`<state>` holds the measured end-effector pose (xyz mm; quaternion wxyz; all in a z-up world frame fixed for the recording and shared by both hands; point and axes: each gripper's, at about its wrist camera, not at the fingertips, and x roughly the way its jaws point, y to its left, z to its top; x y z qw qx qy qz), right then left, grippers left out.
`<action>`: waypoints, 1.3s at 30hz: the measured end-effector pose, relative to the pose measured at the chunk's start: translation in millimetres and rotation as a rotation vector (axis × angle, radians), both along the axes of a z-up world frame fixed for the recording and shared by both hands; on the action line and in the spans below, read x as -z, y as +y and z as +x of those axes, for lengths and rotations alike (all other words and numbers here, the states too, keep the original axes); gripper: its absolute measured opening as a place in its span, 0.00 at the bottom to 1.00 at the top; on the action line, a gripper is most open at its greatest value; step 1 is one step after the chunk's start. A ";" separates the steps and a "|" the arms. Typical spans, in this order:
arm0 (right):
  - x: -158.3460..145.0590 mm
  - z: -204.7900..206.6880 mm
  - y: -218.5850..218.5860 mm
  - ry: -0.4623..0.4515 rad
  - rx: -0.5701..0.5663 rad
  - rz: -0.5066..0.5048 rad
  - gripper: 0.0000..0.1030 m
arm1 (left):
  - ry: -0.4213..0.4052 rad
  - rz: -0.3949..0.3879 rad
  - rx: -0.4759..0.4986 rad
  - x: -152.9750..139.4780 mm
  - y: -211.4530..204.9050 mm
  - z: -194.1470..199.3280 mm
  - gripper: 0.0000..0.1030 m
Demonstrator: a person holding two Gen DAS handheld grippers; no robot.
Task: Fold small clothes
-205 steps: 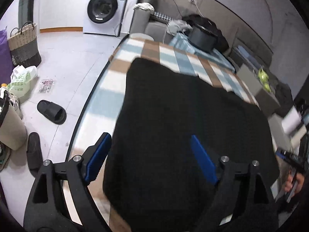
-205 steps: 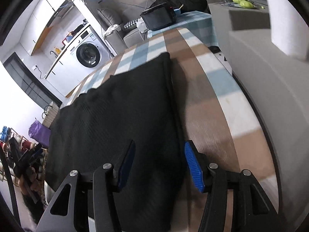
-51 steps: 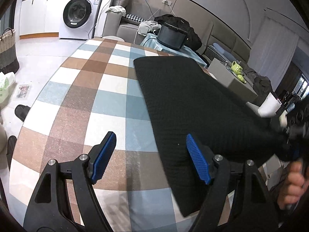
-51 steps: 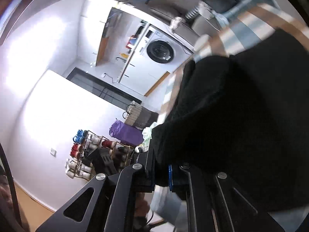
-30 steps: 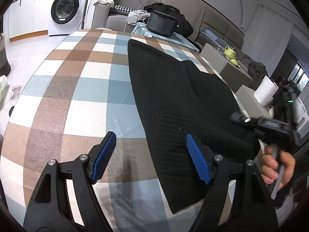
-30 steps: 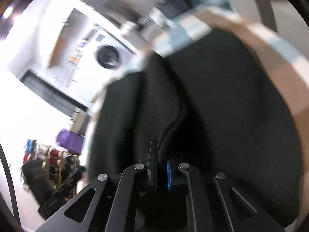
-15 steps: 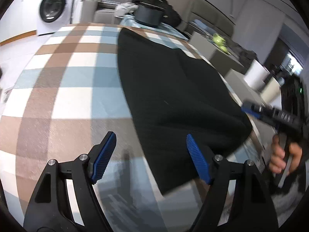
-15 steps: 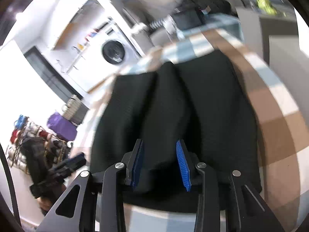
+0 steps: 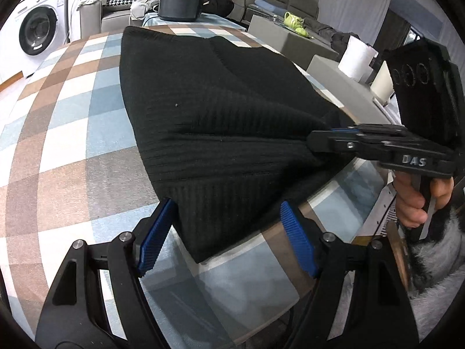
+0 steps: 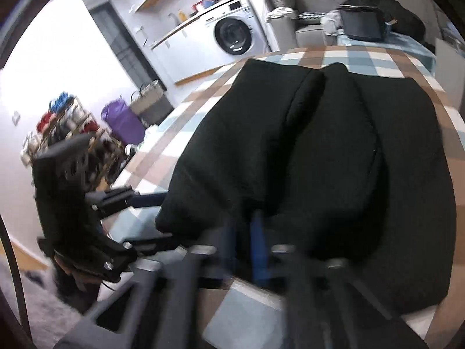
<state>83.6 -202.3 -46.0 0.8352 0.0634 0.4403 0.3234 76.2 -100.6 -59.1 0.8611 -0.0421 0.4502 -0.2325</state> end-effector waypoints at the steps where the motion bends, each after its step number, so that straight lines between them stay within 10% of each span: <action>1: -2.8 5.6 -2.3 -0.003 -0.014 0.048 0.07 | 0.002 -0.016 -0.004 -1.7 3.8 -0.3 0.71; 5: -30.8 2.1 -21.6 0.019 -0.038 0.271 0.06 | 0.029 -0.098 -0.047 -9.1 23.3 6.2 0.71; 12: 28.1 12.1 -25.1 0.249 0.064 0.052 0.08 | 0.042 -0.124 -0.095 -14.1 29.7 26.5 0.71; 18: 3.4 7.4 -30.9 0.143 0.041 0.115 0.40 | 0.019 -0.085 -0.091 -11.6 23.5 32.7 0.72; 29: 23.6 81.3 -14.6 0.209 0.277 0.176 0.40 | 0.060 0.002 -0.056 4.8 14.5 26.4 0.72; 32: 33.9 105.5 -2.7 0.237 0.296 0.133 0.16 | 0.039 -0.032 -0.081 -0.4 25.5 24.9 0.72; 39: -29.0 97.8 -9.3 -0.015 0.269 0.057 0.08 | 0.003 -0.089 -0.142 -14.8 47.5 28.8 0.72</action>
